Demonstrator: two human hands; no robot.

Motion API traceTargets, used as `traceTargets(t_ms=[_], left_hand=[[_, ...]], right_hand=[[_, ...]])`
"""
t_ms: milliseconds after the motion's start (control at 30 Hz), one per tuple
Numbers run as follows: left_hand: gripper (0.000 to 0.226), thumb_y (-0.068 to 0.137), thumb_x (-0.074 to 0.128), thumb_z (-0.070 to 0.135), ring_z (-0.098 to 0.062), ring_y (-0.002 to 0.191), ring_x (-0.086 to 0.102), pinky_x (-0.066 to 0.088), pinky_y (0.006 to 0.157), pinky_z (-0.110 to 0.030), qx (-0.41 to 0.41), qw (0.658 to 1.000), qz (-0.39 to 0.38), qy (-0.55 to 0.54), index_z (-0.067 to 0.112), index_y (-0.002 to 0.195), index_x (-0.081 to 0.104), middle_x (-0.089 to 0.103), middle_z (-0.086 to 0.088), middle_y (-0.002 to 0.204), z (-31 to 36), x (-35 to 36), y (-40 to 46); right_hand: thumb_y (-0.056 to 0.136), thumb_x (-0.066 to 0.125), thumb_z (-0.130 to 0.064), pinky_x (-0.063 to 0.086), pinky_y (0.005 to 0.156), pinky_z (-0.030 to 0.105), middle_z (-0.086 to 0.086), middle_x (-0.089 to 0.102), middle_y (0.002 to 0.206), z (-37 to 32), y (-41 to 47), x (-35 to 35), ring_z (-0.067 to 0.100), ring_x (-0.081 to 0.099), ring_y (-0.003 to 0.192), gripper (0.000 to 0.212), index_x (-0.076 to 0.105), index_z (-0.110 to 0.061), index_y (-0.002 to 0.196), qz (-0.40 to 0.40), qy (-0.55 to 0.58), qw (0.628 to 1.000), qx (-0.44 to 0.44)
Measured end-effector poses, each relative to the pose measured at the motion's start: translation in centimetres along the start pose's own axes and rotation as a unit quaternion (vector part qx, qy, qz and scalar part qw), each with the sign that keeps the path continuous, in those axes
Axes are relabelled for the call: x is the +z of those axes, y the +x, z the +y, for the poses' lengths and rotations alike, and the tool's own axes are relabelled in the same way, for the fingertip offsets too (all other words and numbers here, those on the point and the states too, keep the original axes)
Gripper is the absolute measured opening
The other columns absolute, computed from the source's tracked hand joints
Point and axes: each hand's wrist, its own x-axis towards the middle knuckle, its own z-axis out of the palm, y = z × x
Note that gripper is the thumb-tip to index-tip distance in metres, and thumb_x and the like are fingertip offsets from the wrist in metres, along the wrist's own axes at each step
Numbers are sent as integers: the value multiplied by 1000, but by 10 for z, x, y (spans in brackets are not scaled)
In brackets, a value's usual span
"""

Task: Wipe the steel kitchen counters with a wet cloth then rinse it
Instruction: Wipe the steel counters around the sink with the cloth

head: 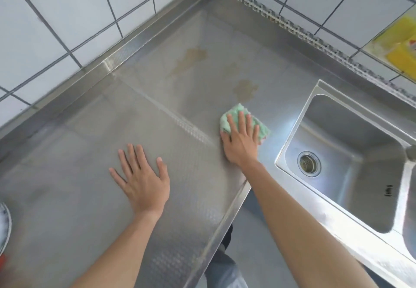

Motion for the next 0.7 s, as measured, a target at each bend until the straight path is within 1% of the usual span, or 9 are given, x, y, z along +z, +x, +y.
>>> traceTargets(t_ms=[100, 167, 233, 300, 367, 467, 567, 633, 700], left_hand=[[67, 101, 39, 46, -31, 162, 17, 7, 127, -65, 0, 1000, -1, 2, 9, 157, 38, 33, -12, 170, 0, -2, 0], [67, 101, 39, 45, -32, 162, 18, 7, 127, -64, 1, 1000, -10, 6, 8, 157, 39, 33, -12, 170, 2, -5, -1], [67, 100, 39, 44, -33, 162, 19, 8, 126, -66, 1, 1000, -20, 9, 6, 156, 40, 33, -14, 170, 5, -10, -1], [67, 100, 38, 41, -36, 161, 20, 8, 124, -70, -4, 999, -34, 1, 4, 155, 41, 32, -16, 170, 9, -14, 2], [64, 98, 39, 35, -37, 160, 21, 10, 122, -72, -5, 999, -45, -16, 1, 152, 43, 31, -19, 169, 18, -17, 8], [52, 99, 49, 24, -38, 156, 32, 21, 120, -67, 52, 997, -41, -27, -2, 144, 48, 38, -24, 164, 48, -17, 24], [51, 101, 60, 19, -38, 157, 30, 20, 122, -63, 68, 995, -55, -41, -4, 145, 48, 38, -24, 164, 93, -3, 50], [59, 104, 55, 29, -34, 161, 20, 12, 126, -62, 4, 995, -78, -54, 0, 153, 41, 29, -18, 170, 126, 7, 66], [73, 104, 49, 45, -30, 164, 5, 1, 128, -64, -81, 990, -93, -64, 3, 161, 30, 17, -12, 175, 152, 18, 73]], right_hand=[[107, 35, -48, -8, 127, 51, 3, 1, 173, -30, -24, 14, 26, -11, 159, 58, 22, -34, 162, -15, 3, 995, -96], [107, 37, -46, -5, 127, 52, 3, 3, 173, -31, -49, 21, 27, -10, 159, 58, 24, -33, 162, -24, -8, 986, -163], [106, 37, -46, -4, 128, 52, 2, 4, 173, -15, -70, 22, 26, -10, 159, 59, 24, -32, 162, -44, -26, 972, -229], [106, 37, -47, -6, 128, 47, -3, 3, 172, 17, -77, 15, 20, -10, 159, 59, 23, -34, 162, -75, -37, 952, -295], [105, 37, -48, -9, 128, 42, -8, 1, 172, 55, -68, 1, 15, -11, 158, 61, 20, -37, 162, -97, -44, 938, -329], [105, 40, -47, -5, 129, 45, -10, -1, 171, 109, -33, -24, 13, -12, 158, 61, 17, -39, 162, -100, -42, 952, -286], [105, 45, -43, -1, 128, 47, -3, 4, 172, 135, 25, -47, 20, -4, 159, 60, 24, -36, 161, -59, -21, 983, -170], [106, 42, -43, -4, 128, 45, 0, 4, 173, 123, 67, -55, 22, -4, 159, 57, 26, -35, 160, -39, 16, 997, -69], [106, 40, -44, -7, 127, 47, 2, 2, 173, 96, 92, -50, 24, -8, 159, 57, 26, -35, 161, -32, 29, 998, -38]])
